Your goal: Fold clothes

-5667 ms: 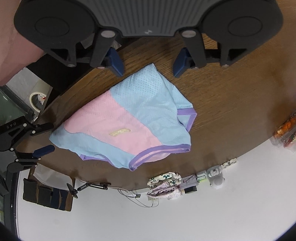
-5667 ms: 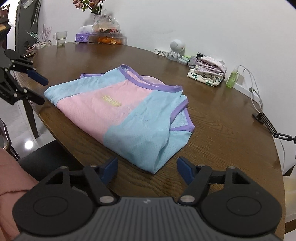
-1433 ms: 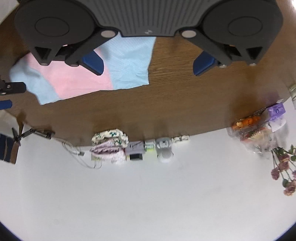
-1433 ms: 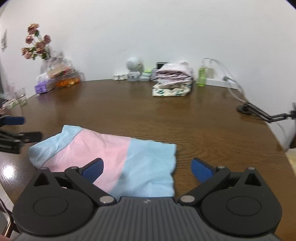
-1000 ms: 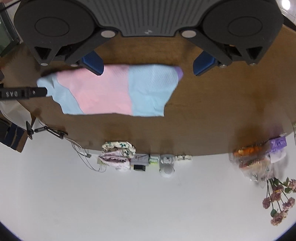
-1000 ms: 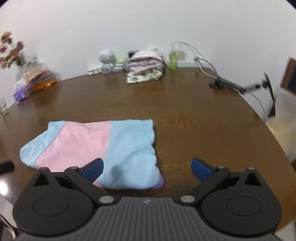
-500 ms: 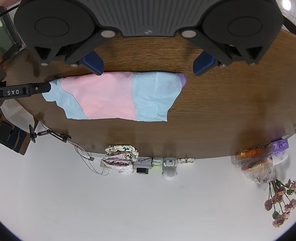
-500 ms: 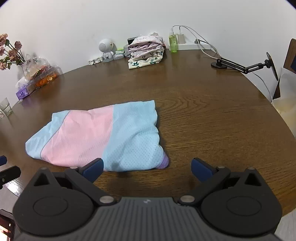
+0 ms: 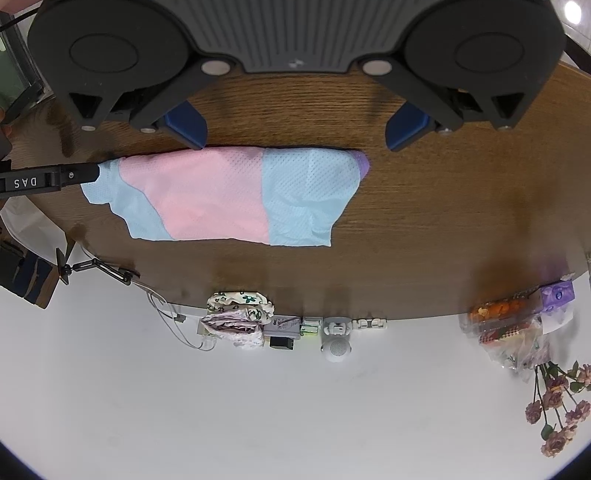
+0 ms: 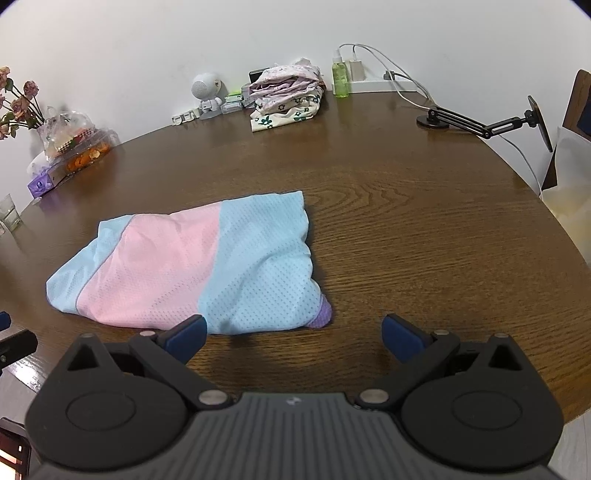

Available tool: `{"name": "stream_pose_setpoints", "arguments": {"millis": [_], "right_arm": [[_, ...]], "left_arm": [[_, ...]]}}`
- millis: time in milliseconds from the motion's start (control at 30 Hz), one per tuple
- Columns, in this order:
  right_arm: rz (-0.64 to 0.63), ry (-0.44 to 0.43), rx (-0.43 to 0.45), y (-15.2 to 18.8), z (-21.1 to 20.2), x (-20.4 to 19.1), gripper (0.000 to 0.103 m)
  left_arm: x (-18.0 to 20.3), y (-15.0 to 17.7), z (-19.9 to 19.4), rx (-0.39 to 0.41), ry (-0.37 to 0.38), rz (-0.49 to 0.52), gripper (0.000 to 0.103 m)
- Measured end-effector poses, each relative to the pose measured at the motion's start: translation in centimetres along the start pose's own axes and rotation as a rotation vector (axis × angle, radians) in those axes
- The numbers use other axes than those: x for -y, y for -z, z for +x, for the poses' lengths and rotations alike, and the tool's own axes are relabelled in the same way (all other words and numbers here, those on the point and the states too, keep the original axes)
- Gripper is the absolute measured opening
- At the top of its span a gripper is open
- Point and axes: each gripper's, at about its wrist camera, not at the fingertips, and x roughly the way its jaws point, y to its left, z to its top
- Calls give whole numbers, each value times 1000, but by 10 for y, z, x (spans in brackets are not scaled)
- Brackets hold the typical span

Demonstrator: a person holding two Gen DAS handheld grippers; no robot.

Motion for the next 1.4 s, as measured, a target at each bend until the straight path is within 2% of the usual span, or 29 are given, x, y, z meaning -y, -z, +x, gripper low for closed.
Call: {"name": "stream_pose_setpoints", "arguments": {"millis": [200, 367, 633, 700, 833, 933, 967, 1033, 1067, 1133, 1233, 1333, 1400], "right_arm": [[-4, 3, -6, 0, 0, -1, 103], [-17, 21, -17, -2, 0, -5, 103], [-59, -9, 1, -1, -9, -9, 103], [-58, -18, 8, 0, -11, -7, 102], [44, -79, 12, -1, -13, 4, 101], [154, -147, -9, 0, -13, 13, 95], [196, -172, -24, 0, -11, 15, 91], [256, -198, -54, 2, -4, 15, 85], [276, -198, -51, 2, 0, 14, 81], [312, -181, -38, 0, 5, 12, 79], [392, -168, -19, -5, 14, 14, 71], [470, -159, -3, -9, 24, 18, 53], [529, -171, 6, -8, 31, 20, 35]], "left_arm": [[-1, 0, 2, -4, 5, -4, 103], [-7, -1, 8, -14, 42, -1, 103], [-1, -30, 29, -38, 150, 109, 100], [5, -40, 36, -35, 166, 137, 93], [22, -59, 53, -50, 206, 196, 75], [44, -71, 71, -78, 247, 270, 70], [51, -76, 77, -87, 260, 294, 65], [60, -77, 92, -117, 256, 348, 51], [64, -77, 99, -132, 253, 375, 41], [73, -79, 114, -161, 248, 429, 27], [86, -80, 136, -206, 240, 510, 22], [83, -76, 143, -209, 255, 530, 22], [79, -75, 144, -215, 269, 509, 22]]}}
